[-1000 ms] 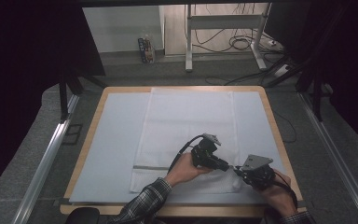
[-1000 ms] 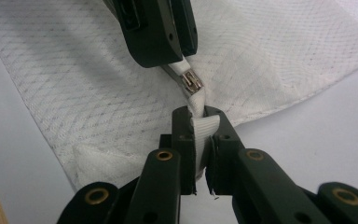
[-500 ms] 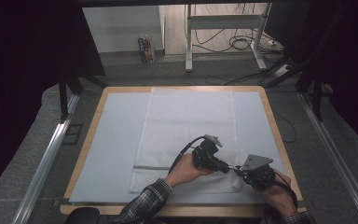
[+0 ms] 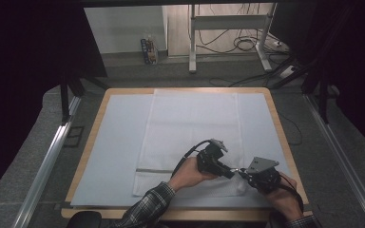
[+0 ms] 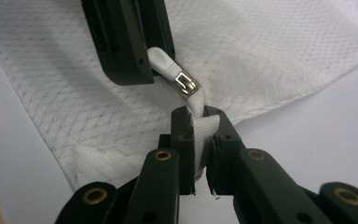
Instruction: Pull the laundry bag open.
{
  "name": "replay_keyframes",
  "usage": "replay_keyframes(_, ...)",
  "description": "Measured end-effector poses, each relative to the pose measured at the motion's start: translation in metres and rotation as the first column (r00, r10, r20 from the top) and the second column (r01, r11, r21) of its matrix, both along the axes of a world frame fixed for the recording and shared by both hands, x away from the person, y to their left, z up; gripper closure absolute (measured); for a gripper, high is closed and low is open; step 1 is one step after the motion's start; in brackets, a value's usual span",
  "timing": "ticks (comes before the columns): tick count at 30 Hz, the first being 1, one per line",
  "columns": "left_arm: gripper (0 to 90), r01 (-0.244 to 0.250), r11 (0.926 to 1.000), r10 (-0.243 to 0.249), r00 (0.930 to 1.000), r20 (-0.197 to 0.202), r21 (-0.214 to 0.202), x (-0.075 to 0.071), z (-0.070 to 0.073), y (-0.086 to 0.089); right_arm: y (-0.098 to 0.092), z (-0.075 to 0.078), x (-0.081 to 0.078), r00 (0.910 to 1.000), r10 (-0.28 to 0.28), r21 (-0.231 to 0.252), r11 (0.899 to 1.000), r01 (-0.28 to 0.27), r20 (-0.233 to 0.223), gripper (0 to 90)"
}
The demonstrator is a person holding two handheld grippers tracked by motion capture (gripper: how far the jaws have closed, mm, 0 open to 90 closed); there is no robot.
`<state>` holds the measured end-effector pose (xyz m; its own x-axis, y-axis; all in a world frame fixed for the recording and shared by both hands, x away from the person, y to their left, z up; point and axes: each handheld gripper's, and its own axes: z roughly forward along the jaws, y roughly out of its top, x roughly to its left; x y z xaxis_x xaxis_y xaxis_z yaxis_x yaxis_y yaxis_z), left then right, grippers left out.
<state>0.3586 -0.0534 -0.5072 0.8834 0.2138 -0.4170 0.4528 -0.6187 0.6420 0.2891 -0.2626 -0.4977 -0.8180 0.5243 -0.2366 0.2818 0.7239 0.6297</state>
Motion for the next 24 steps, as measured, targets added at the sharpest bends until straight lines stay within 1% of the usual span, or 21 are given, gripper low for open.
replay_keyframes(2,77.4,-0.006,1.0,0.006,1.0,-0.007,-0.007,0.0011,0.0,0.0001,0.0003,-0.0001,-0.0003,1.0,-0.001,0.002,1.0,0.001,0.0,81.6)
replay_keyframes(3,77.4,-0.017,0.9997,0.017,0.9997,-0.019,-0.018,0.0014,-0.0007,-0.0007,0.0004,0.0,-0.0003,1.0,-0.001,0.0,1.0,0.001,0.0,81.6)
replay_keyframes(4,77.9,-0.017,0.9997,0.017,0.9997,-0.019,-0.018,0.0014,-0.0007,-0.0007,0.0005,-0.0002,-0.0003,1.0,-0.001,0.0,1.0,0.001,0.0,81.6)
replay_keyframes(5,77.9,-0.027,0.9994,0.026,0.9993,-0.028,-0.023,0.0013,-0.0008,-0.0013,0.0005,-0.0002,-0.0003,1.0,-0.001,0.0,1.0,0.001,0.0,81.6)
replay_keyframes(8,80.8,-0.028,0.9992,0.027,0.9988,-0.04,-0.03,0.0027,-0.0007,-0.0018,0.0006,-0.0004,-0.0003,1.0,0.0,0.001,1.0,0.0,0.0,81.5)
replay_keyframes(10,81.8,-0.033,0.9992,0.032,0.9989,-0.034,-0.021,0.0027,-0.0004,-0.0026,0.0006,-0.0005,-0.0003,1.0,-0.001,-0.002,1.0,0.001,0.0,81.5)
replay_keyframes(13,83.6,-0.043,0.9988,0.042,0.9983,-0.041,-0.023,0.0026,-0.0005,-0.0025,0.0004,-0.0006,0.0001,1.0,0.002,-0.003,1.0,-0.002,-0.002,81.4)
replay_keyframes(14,83.9,-0.031,0.9994,0.031,0.9989,-0.035,-0.015,0.0033,-0.0005,-0.0017,0.0003,-0.0006,0.0002,1.0,0.003,-0.002,1.0,-0.003,-0.003,81.5)
replay_keyframes(16,84.4,-0.039,0.9991,0.039,0.9988,-0.032,-0.013,0.0021,-0.001,-0.0021,0.0003,-0.0007,0.0002,1.0,0.003,-0.002,1.0,-0.003,-0.005,81.4)
replay_keyframes(18,85.4,-0.034,0.9994,0.034,0.999,-0.028,-0.011,0.0019,-0.0019,-0.0022,0.0005,-0.0011,0.0004,0.9999,-0.001,-0.004,1.0,0.001,-0.01,81.3)
replay_keyframes(21,85.8,-0.033,0.9993,0.032,0.999,-0.03,-0.021,0.0026,-0.0033,-0.0014,0.0003,-0.0011,0.0006,1.0,-0.002,-0.004,1.0,0.002,-0.009,81.4)
replay_keyframes(22,84.4,-0.033,0.9991,0.033,0.999,-0.03,-0.025,0.0033,-0.0034,-0.0008,0.0004,-0.001,0.0003,1.0,-0.003,-0.004,1.0,0.003,-0.01,81.5)
replay_keyframes(23,83.8,-0.041,0.9985,0.039,0.9985,-0.039,-0.037,0.0037,-0.0036,-0.0006,0.0005,-0.001,0.0003,1.0,-0.002,-0.003,1.0,0.002,-0.01,81.5)
replay_keyframes(24,83.8,-0.024,0.9993,0.024,0.9992,-0.031,-0.028,0.0058,-0.0032,0.0009,0.0005,-0.001,0.0003,1.0,-0.002,-0.003,1.0,0.002,-0.01,81.5)
